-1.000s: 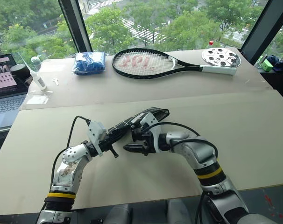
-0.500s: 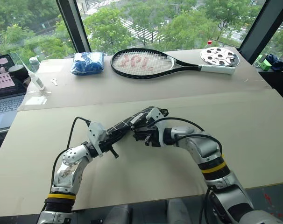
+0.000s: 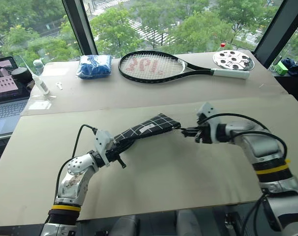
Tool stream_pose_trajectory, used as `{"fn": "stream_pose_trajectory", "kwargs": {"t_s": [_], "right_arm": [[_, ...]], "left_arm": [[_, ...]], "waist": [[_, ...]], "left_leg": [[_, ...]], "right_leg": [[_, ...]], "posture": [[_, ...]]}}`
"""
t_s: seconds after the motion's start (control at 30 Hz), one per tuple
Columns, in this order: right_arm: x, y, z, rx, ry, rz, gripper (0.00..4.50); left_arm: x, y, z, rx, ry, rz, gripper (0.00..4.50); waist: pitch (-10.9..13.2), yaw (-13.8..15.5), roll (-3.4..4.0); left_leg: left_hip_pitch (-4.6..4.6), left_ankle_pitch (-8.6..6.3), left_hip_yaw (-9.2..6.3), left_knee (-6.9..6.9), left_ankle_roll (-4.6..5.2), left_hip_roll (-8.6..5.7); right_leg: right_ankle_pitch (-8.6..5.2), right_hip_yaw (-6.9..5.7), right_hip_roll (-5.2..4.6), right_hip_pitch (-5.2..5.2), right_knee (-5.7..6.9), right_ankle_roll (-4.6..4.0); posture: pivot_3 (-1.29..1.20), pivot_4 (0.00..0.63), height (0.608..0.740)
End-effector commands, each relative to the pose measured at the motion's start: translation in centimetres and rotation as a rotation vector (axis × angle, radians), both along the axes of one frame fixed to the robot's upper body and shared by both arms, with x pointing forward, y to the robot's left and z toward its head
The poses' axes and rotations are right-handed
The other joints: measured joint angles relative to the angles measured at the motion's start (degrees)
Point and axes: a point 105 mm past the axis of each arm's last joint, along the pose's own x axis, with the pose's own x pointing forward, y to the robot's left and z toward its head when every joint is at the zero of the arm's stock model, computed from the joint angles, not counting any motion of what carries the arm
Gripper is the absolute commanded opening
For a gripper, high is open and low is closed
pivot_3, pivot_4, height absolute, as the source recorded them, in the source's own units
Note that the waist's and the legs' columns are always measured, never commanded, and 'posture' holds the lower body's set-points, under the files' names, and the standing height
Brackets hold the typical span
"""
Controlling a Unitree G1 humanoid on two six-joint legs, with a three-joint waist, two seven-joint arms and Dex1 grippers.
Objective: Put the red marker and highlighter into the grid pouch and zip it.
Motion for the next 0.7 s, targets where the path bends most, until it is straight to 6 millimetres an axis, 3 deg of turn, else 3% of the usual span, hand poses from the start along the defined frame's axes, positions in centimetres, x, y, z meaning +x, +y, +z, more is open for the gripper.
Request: {"fn": "stream_pose_trajectory", "kwargs": {"t_s": [0.03, 0.1, 0.13, 0.27, 0.33, 0.4, 0.47, 0.57, 0.7], "right_arm": [[0.7, -1.5, 2.1, 0.011, -0.083, -0.030, 0.01], [0.0, -0.7, 2.0, 0.049, -0.066, 0.022, 0.01], [-0.5, -0.1, 1.9, 0.072, -0.056, 0.057, 0.63], [-1.8, 1.2, 1.8, 0.137, -0.025, 0.121, 1.86], [-3.5, 1.3, 3.5, 0.321, 0.066, 0.176, 2.54], [-5.0, 0.6, 5.1, 0.436, 0.112, 0.216, 2.54], [-5.5, -0.3, 5.5, 0.440, 0.115, 0.204, 2.54], [-8.4, -1.3, 7.1, 0.426, 0.070, 0.269, 2.54], [-11.7, -1.1, 7.2, 0.357, 0.023, 0.354, 2.54]], "left_arm": [[0.1, 0.4, 1.1, -0.005, -0.051, 0.014, 0.00], [0.1, 0.4, 1.1, -0.005, -0.051, 0.011, 0.00], [0.2, 0.4, 1.1, -0.004, -0.051, 0.009, 0.00], [0.2, 0.2, 1.2, -0.004, -0.052, 0.001, 0.00], [0.2, -0.2, 1.1, 0.025, -0.059, -0.040, 0.00], [0.2, -0.6, 1.0, 0.053, -0.067, -0.077, 0.00], [0.2, -0.7, 1.1, 0.062, -0.072, -0.100, 0.00], [0.1, -1.2, 1.8, 0.109, -0.096, -0.202, 0.00], [0.3, -1.2, 1.6, 0.173, -0.106, -0.286, 0.00]], "waist": [[0.00, -0.28, -0.01], [0.00, -0.23, 0.00], [0.00, -0.09, -0.01], [0.01, 0.19, -0.01], [0.01, 0.23, -0.01], [0.02, 0.49, -0.03], [0.03, 0.75, -0.02], [0.03, 1.43, -0.03], [0.03, 1.44, -0.01]], "left_leg": [[0.00, 0.00, 0.03, 0.00, 0.00, 0.02], [0.00, 0.00, 0.03, 0.00, 0.00, 0.03], [-0.01, 0.00, 0.03, 0.00, 0.00, 0.02], [-0.02, 0.00, 0.02, 0.01, 0.00, 0.00], [-0.02, 0.00, 0.02, 0.02, 0.00, 0.00], [-0.04, 0.00, 0.00, 0.02, 0.01, 0.00], [-0.05, 0.00, -0.02, 0.02, 0.02, -0.01], [-0.05, -0.03, -0.04, 0.03, 0.06, -0.01], [-0.03, -0.04, -0.03, 0.00, 0.07, 0.02]], "right_leg": [[0.00, 0.01, 0.00, 0.00, 0.00, 0.00], [0.00, 0.01, 0.00, 0.00, 0.01, 0.00], [0.00, 0.01, -0.01, 0.00, 0.01, 0.00], [0.00, 0.01, -0.01, 0.02, -0.02, 0.00], [0.01, 0.01, -0.02, 0.01, -0.01, 0.01], [0.01, 0.01, -0.02, 0.01, -0.01, 0.01], [0.01, 0.00, -0.02, 0.04, -0.03, 0.00], [0.01, -0.08, -0.01, 0.07, -0.06, 0.01], [0.00, -0.09, 0.00, 0.09, -0.03, 0.02]], "posture": [[0.00, 0.150, 0.740], [0.00, 0.150, 0.740], [0.00, 0.150, 0.740], [0.00, 0.150, 0.740], [0.00, 0.150, 0.740], [0.00, 0.150, 0.740], [0.00, 0.150, 0.740], [0.00, 0.150, 0.740], [0.00, 0.150, 0.740]]}}
